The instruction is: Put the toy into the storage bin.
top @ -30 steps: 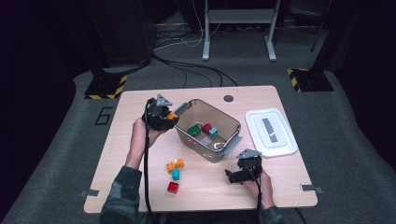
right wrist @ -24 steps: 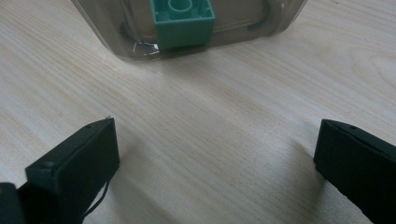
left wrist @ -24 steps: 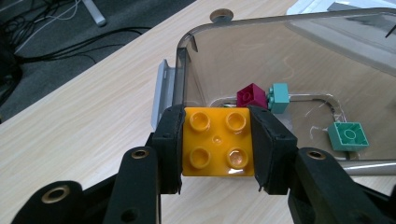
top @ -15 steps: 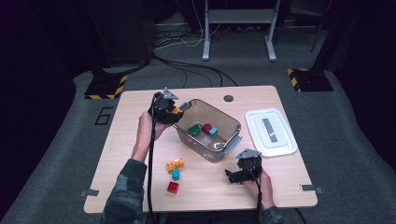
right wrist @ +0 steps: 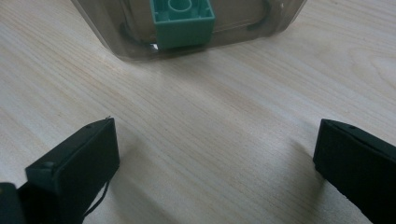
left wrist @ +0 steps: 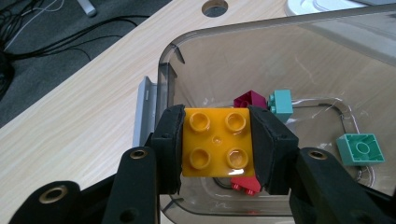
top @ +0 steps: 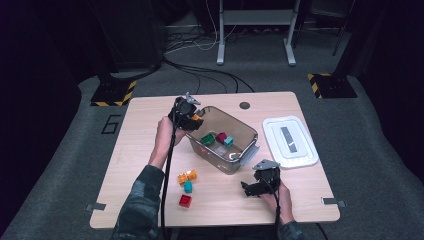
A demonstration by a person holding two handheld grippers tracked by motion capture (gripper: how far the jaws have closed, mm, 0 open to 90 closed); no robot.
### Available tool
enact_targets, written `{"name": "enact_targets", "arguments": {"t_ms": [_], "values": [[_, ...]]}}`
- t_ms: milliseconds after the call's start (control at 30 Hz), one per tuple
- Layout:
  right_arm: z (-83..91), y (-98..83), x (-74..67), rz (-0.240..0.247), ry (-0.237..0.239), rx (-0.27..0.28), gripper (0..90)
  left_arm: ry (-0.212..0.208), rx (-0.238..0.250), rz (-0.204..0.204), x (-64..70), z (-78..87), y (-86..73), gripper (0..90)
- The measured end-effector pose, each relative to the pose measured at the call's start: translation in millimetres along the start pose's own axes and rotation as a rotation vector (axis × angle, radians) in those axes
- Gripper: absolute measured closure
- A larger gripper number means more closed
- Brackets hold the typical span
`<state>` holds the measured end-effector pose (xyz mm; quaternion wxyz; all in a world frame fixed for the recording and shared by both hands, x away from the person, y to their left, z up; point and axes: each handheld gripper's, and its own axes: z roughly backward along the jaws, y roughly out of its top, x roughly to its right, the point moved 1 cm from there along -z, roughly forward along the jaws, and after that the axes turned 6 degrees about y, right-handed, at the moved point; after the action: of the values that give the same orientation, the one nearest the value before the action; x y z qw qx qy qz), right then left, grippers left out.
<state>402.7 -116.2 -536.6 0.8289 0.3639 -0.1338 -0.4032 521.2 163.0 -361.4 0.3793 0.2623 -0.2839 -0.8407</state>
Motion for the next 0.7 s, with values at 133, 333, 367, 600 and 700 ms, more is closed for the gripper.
{"name": "enact_targets", "arguments": {"t_ms": [133, 333, 367, 600, 700], "values": [[0.0, 0.0, 0.1, 0.002, -0.002, -0.001, 0.0, 0.001, -0.007, 0.003, -2.4, -3.3, -0.2, 54.8], [0.0, 0.0, 0.2, 0.002, -0.002, -0.001, 0.0, -0.001, -0.004, 0.035, -3.6, -0.9, -2.9, 36.6], [0.0, 0.0, 0.2, 0.002, -0.002, -0.001, 0.0, 0.000, 0.001, 0.040, -3.8, 0.7, -3.9, 33.5], [0.0, -0.1, 0.2, 0.002, -0.002, -0.001, 0.0, 0.018, 0.024, 0.034, -2.4, 20.6, -18.9, 20.2], [0.0, -0.1, 0.2, 0.002, -0.002, -0.001, 0.0, 0.039, 0.045, 0.046, -2.8, 30.5, -28.5, 18.0]]}}
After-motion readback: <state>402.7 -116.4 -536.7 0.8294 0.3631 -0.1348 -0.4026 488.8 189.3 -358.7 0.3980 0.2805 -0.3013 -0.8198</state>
